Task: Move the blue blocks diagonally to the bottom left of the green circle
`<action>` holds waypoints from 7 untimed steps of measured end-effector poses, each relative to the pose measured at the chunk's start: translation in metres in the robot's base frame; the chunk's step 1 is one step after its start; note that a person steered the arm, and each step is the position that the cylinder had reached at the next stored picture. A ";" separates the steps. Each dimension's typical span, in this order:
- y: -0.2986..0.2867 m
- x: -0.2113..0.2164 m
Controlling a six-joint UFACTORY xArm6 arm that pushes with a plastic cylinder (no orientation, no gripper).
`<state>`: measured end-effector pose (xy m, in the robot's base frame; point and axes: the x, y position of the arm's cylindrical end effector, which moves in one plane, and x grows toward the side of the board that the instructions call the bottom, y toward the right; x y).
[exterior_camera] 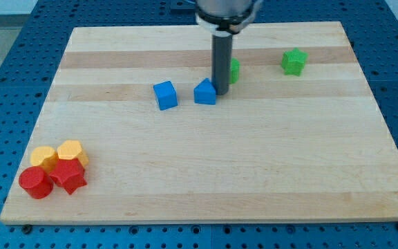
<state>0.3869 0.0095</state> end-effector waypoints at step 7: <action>-0.032 0.000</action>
